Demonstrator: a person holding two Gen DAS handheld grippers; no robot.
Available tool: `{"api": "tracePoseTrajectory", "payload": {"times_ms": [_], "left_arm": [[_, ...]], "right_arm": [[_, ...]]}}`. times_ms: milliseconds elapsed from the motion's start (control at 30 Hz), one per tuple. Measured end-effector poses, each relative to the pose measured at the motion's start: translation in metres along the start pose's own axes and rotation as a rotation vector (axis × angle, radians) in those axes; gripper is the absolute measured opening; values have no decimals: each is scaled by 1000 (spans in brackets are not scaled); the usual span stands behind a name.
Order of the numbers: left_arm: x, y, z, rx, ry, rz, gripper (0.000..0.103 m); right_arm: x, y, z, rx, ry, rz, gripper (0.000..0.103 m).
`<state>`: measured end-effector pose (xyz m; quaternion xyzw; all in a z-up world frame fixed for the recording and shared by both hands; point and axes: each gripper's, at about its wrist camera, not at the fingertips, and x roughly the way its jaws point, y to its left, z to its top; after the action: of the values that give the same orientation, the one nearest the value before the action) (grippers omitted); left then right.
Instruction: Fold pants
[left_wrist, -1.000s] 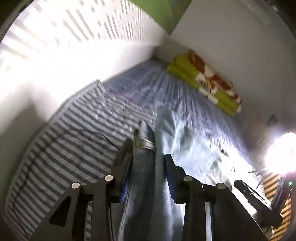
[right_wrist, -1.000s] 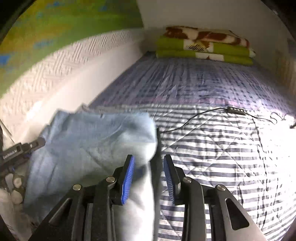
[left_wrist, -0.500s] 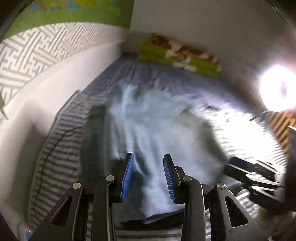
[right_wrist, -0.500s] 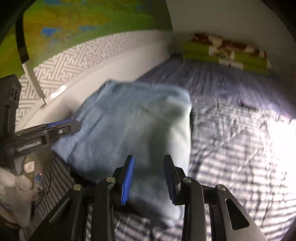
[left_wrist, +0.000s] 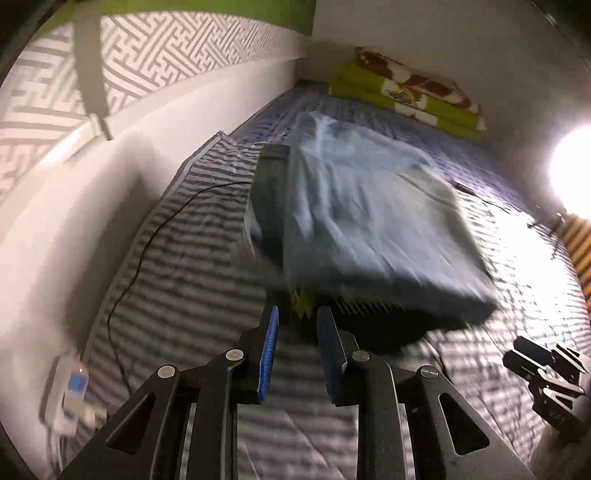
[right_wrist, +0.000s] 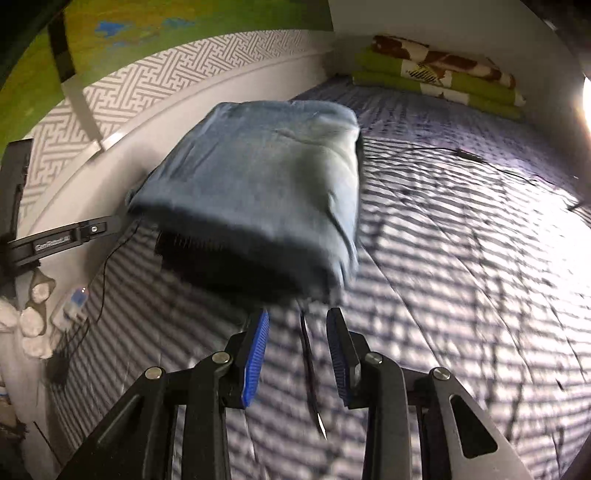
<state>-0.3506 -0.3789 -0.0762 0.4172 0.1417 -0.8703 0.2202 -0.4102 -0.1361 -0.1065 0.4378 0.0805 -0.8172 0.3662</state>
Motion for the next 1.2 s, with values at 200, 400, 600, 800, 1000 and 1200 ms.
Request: {"api": "tracePoseTrajectory", "payload": {"times_ms": [200, 400, 600, 800, 1000, 1200], "left_arm": [[-84, -39, -56, 36, -28, -14, 37], [-194, -89, -119, 66, -130, -72, 60], [-282, -120, -173, 72, -215, -91, 78], [-338, -145, -219, 85, -259, -72, 83], [-368, -164, -259, 90, -279, -70, 91], [-387, -179, -293, 114, -284, -54, 99]], "right_arm": [[-80, 1, -38, -13, -43, -8, 30], [-159, 11, -84, -22, -89, 9, 31], [-235, 30, -132, -80, -170, 7, 39], [-293, 38, -172, -101, -231, 7, 58], [-329, 41, -205, -124, -268, -42, 71], [-352, 36, -239, -100, -283, -79, 77]]}}
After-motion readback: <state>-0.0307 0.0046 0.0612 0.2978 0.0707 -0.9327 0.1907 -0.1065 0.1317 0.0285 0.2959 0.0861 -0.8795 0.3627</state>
